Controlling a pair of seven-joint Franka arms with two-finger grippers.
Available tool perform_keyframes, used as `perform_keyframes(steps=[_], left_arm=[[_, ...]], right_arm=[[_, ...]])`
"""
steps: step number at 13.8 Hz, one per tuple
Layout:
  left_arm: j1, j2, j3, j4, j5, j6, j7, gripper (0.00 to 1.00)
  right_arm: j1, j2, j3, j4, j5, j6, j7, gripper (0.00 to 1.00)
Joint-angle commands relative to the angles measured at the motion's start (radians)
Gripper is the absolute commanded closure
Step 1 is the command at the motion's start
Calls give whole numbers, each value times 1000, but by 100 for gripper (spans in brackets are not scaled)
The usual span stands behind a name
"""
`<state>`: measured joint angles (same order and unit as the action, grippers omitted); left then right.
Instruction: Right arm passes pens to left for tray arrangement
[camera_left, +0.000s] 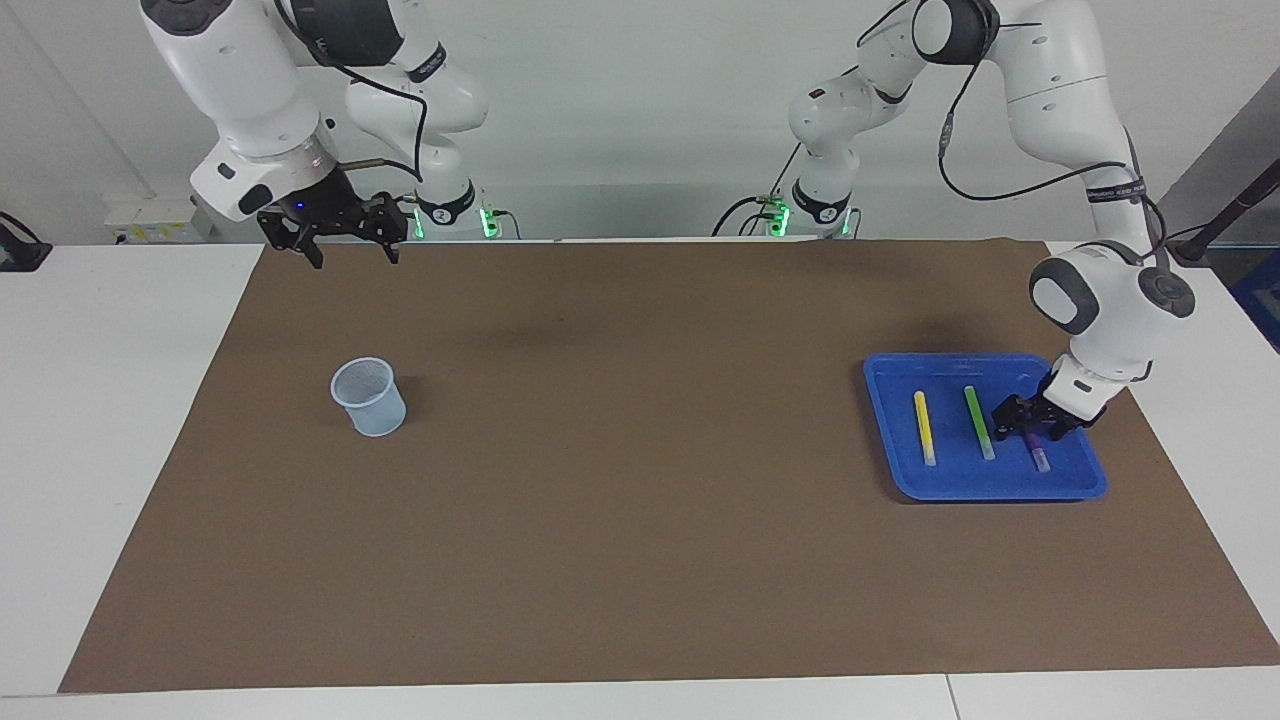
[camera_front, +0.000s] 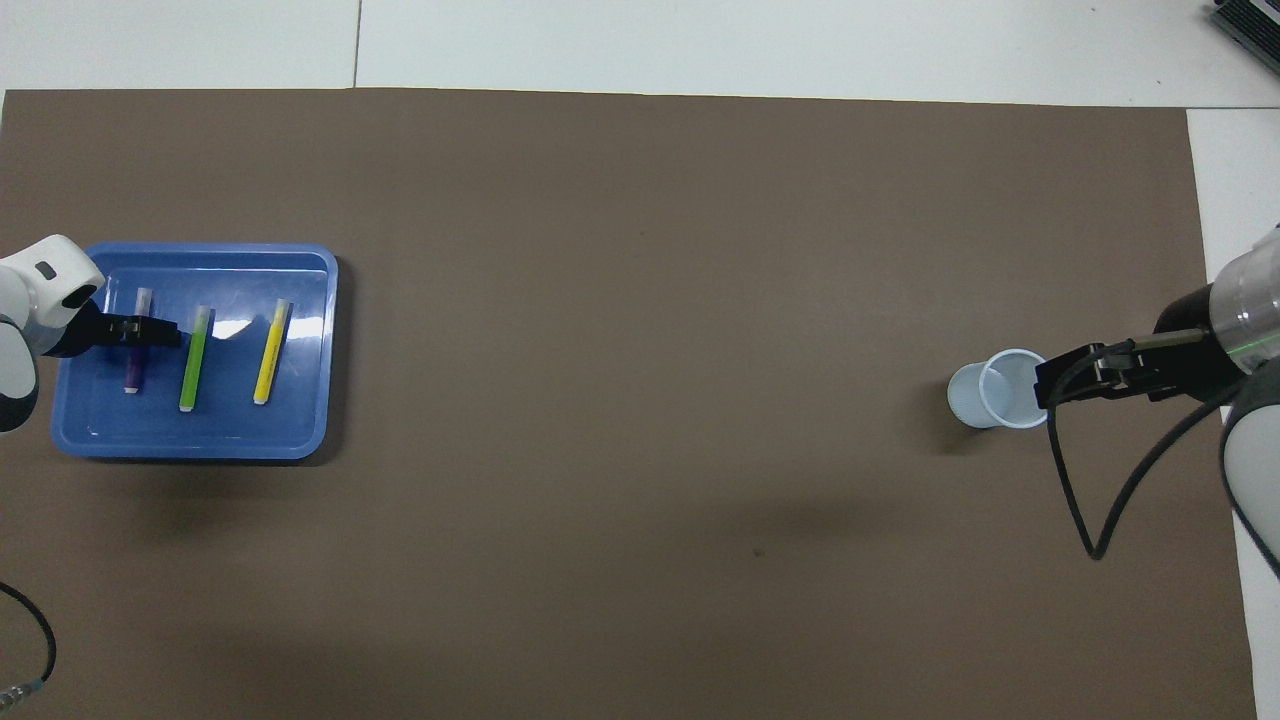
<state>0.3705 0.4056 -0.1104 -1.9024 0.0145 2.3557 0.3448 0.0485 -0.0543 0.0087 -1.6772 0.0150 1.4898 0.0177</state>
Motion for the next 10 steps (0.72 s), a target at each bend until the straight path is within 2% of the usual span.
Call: perform_keyframes(steps=[1,7,10], left_arm=[[-18,18,6,81,-24,-97,-13,0],[-30,10,3,180,-53,-245,-15,0],[-38,1,3,229,-80,-309,-17,0]], right_arm=[[2,7,-50,7,20,15,7,0],[1,11,-105,16,10,18,10,0],[1,10,-107,11,16,18,11,0]])
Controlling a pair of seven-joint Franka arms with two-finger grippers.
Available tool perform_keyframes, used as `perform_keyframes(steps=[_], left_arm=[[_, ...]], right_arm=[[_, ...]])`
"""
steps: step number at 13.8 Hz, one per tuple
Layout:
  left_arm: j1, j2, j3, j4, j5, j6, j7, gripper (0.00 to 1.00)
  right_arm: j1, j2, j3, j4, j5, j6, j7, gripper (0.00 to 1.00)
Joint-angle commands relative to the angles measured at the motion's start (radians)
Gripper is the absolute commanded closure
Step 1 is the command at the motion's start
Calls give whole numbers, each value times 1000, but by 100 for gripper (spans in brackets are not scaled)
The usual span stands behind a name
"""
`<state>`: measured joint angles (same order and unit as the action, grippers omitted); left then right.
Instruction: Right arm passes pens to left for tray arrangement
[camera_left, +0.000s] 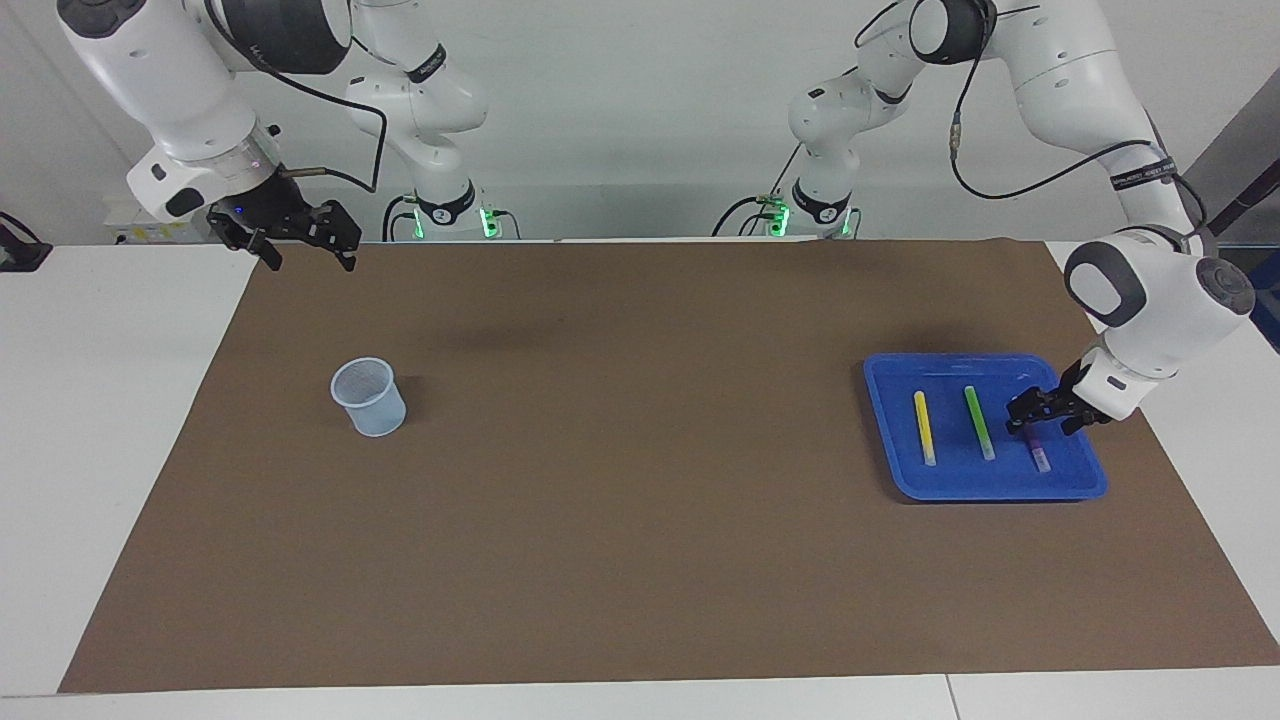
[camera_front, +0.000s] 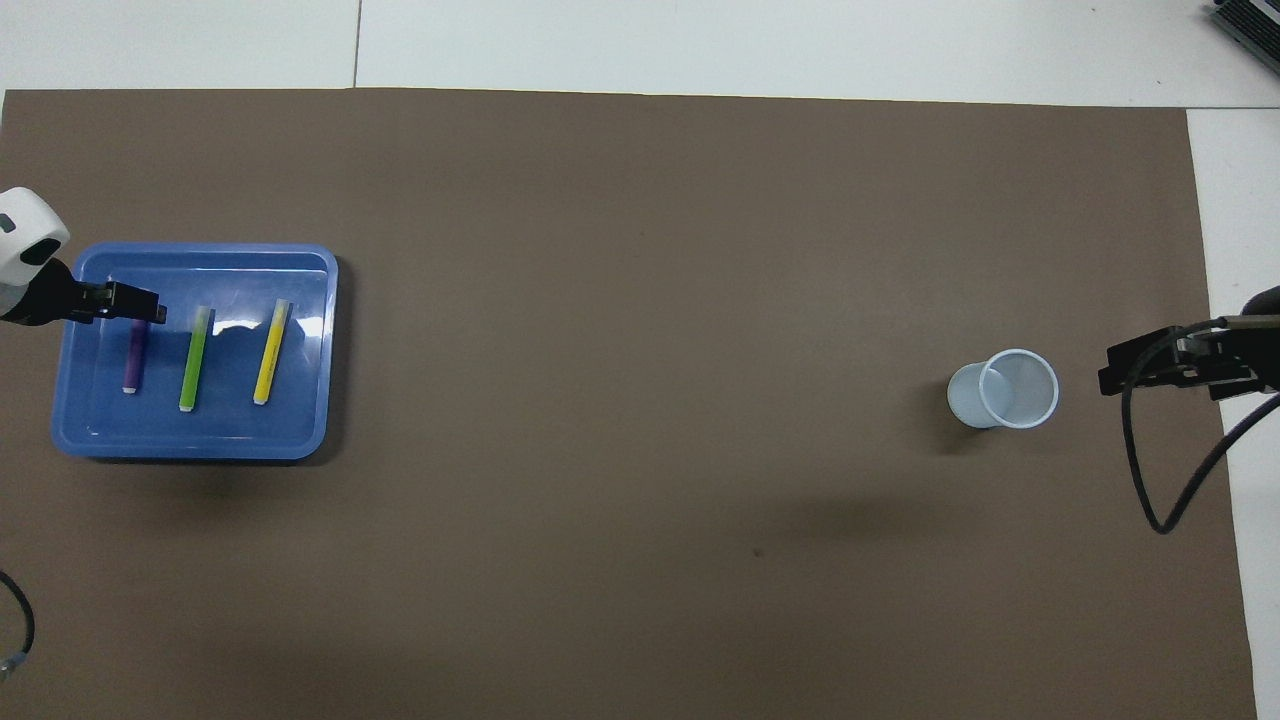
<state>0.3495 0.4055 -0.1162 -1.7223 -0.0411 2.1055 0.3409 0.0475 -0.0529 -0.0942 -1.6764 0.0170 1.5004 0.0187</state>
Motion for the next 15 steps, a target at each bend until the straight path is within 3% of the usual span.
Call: perform_keyframes(steps=[1,10,15], left_arm=[[-20,-2,9,62,-25,-79,-16,0],[-78,-23,10,236,-25,-232,-126,0],[-164,-40,15,337,-20,-381,-301,0]], right_arm=[[2,7,-4,7,17,8,10,0],[0,4,-4,3,15,24,3,0],[0,5,-4,3,15,23,3,0]])
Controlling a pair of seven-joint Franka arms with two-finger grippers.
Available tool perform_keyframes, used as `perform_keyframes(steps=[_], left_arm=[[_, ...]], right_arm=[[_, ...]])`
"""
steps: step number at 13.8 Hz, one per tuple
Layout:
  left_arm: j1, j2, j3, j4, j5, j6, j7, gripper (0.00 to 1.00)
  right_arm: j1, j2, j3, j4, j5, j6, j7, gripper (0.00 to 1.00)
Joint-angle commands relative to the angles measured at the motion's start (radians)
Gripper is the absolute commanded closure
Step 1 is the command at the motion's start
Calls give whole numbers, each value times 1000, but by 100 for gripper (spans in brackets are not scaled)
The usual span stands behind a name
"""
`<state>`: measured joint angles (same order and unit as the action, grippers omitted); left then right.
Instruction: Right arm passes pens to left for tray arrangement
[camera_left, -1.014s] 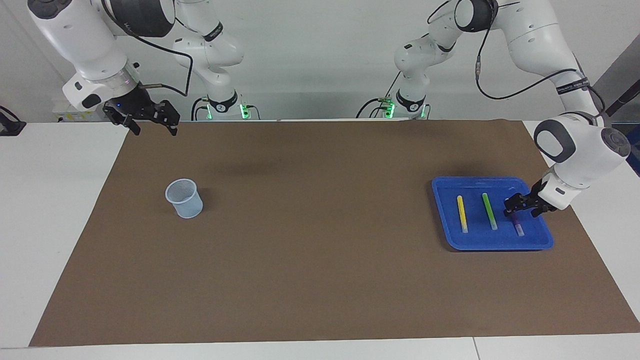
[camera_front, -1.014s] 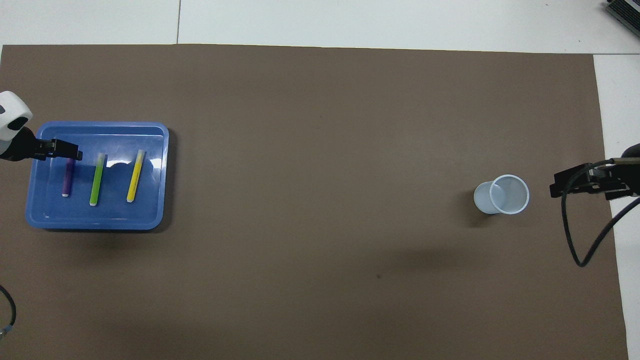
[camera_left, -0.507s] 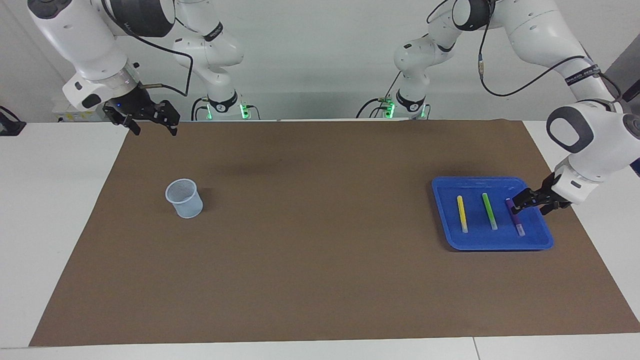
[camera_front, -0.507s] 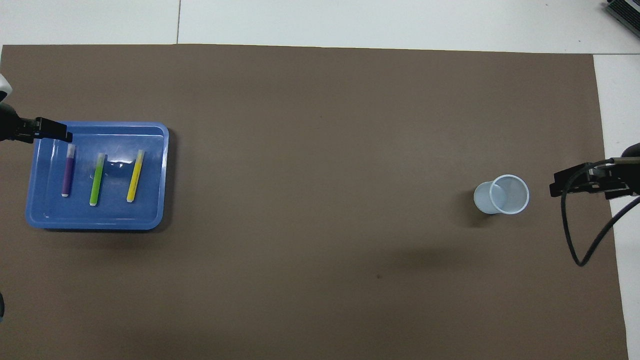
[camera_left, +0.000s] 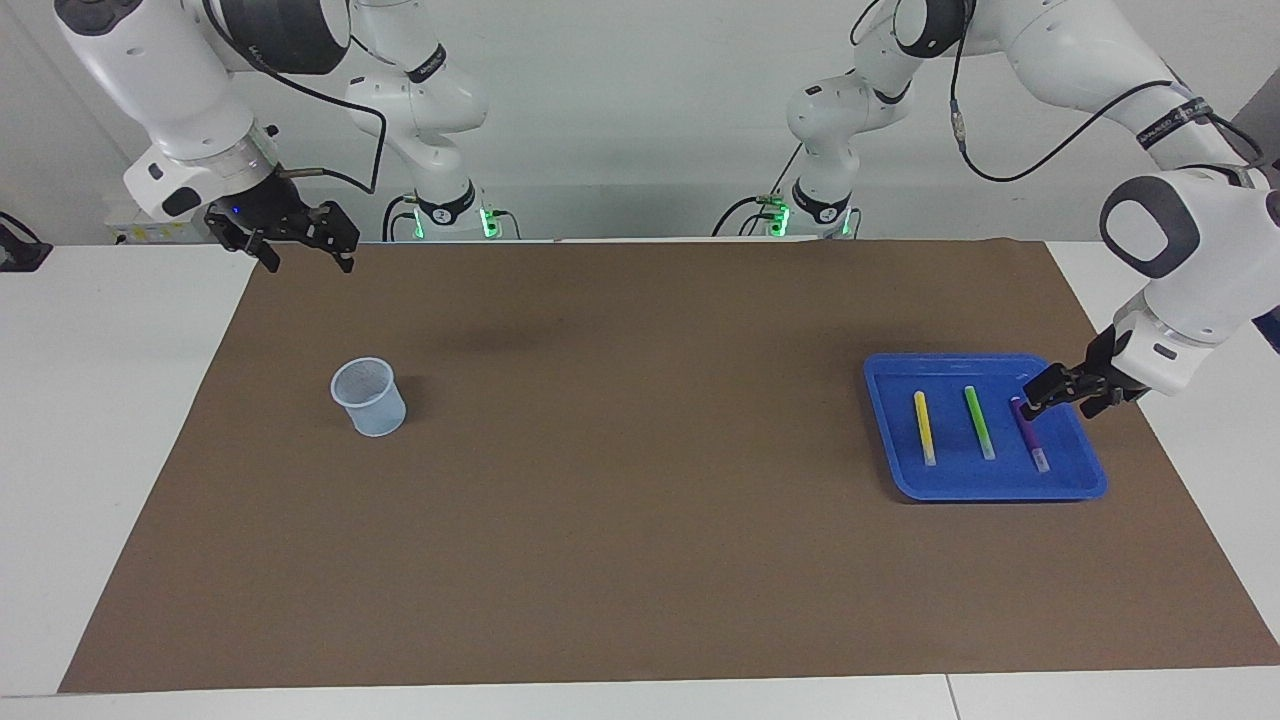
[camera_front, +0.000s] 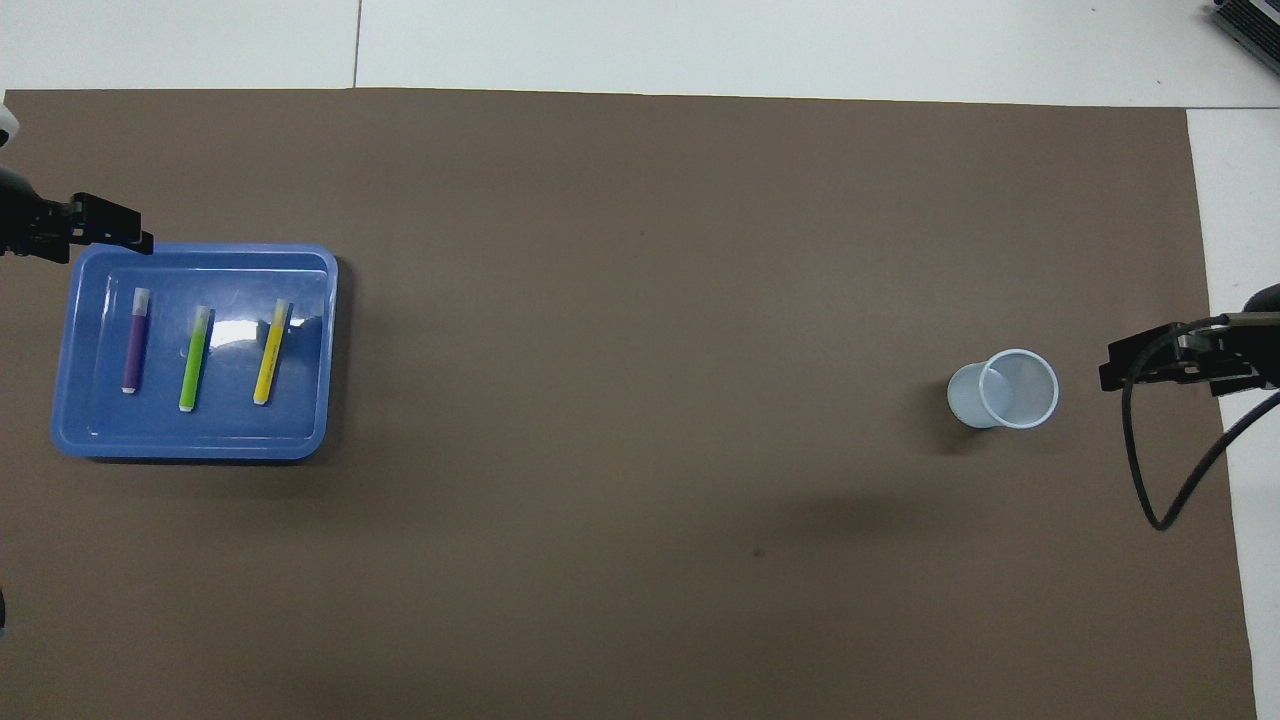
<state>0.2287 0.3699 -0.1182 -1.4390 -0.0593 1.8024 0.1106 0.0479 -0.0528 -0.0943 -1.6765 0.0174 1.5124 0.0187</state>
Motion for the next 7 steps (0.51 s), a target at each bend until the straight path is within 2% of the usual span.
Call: perform_keyframes(steps=[1,3,7], left_arm=[[-54,-6,17,77,-2,-107,-95,0],[-64,-22,17,104,-1,-169,-112,0],[-65,-100,14,104,4,-232,-117,0]], right_arm=[[1,7,-4,4,15,11,3,0],[0,7,-4,4,15,11,3,0],[0,7,-4,4,15,9,1,0]])
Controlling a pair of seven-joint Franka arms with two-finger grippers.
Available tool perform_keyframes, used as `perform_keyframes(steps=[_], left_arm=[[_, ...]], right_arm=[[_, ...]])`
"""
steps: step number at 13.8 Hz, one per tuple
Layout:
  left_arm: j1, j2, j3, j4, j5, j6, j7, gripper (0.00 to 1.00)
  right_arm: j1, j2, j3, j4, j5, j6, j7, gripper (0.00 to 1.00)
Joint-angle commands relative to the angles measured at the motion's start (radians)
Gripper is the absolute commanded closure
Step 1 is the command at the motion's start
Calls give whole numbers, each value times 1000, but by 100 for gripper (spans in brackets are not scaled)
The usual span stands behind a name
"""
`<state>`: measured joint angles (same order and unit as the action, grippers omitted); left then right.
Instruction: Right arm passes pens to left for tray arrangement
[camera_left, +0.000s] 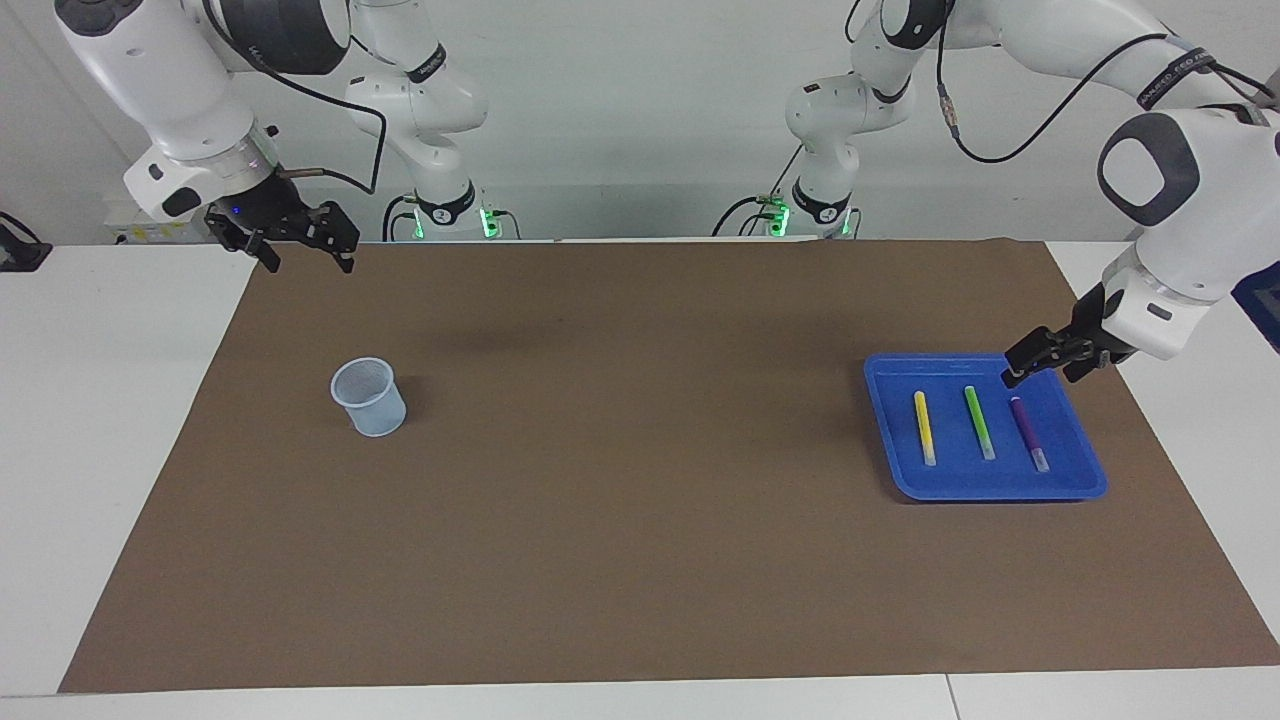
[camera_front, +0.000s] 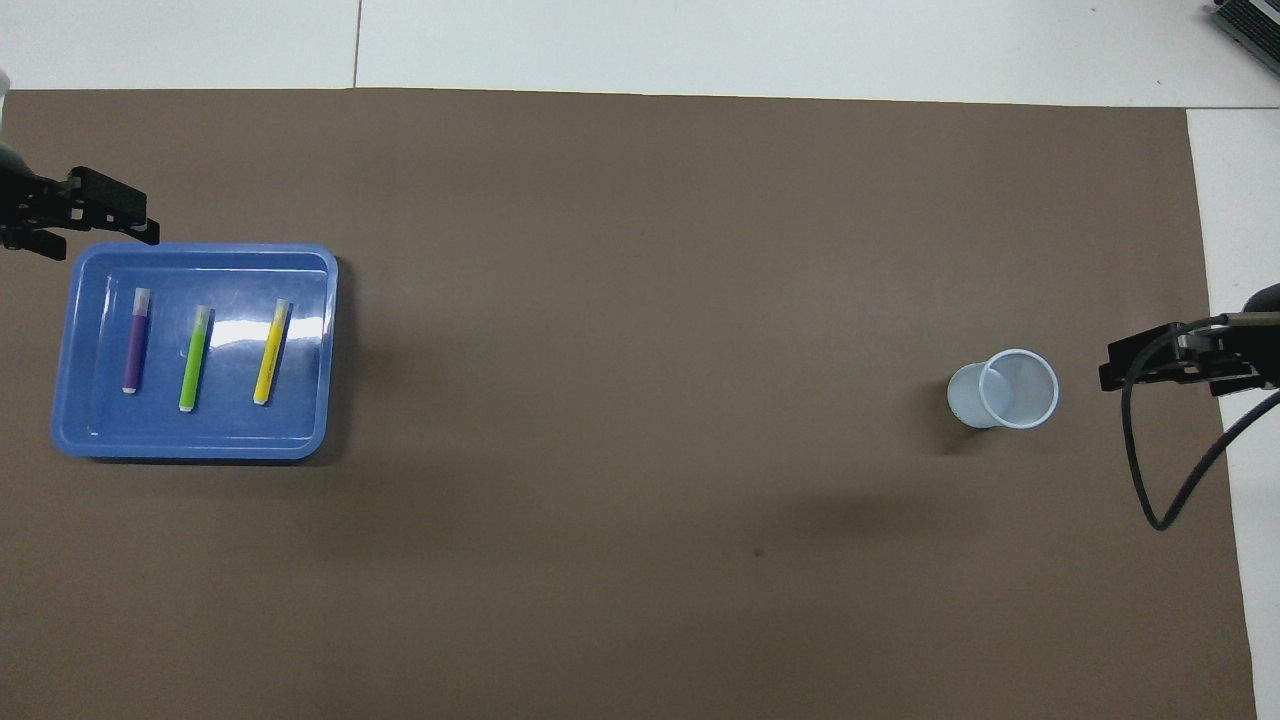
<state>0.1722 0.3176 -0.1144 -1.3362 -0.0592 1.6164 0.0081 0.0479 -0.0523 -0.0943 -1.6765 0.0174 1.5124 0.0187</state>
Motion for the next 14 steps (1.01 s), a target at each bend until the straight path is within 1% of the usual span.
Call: perform_keyframes(steps=[1,4,7,8,10,13,14], left_arm=[[-8,-76,10,2,4,-67,-16,0],[-60,-149,36,-5,24,-105,-17,0],[-94,-183,38,-9,35,-142,-19,0],[-114,-201,36,-14,59,-142,-26,0],[-134,-233,36,-66,68,-133,-46,0],[-140,-279,35,-171,68,-63,-46,0],[-145,-288,35,-187,70,-47,-46,0]], right_arm=[[0,6,-4,4,15,9,1,0],[0,6,-5,4,16,9,1,0],[-2,6,-4,3,16,9,1,0],[-2,6,-5,4,16,9,1,0],[-2,6,-5,4,16,9,0,0],[-2,6,-4,3,16,9,1,0],[-2,6,-4,3,16,9,0,0]])
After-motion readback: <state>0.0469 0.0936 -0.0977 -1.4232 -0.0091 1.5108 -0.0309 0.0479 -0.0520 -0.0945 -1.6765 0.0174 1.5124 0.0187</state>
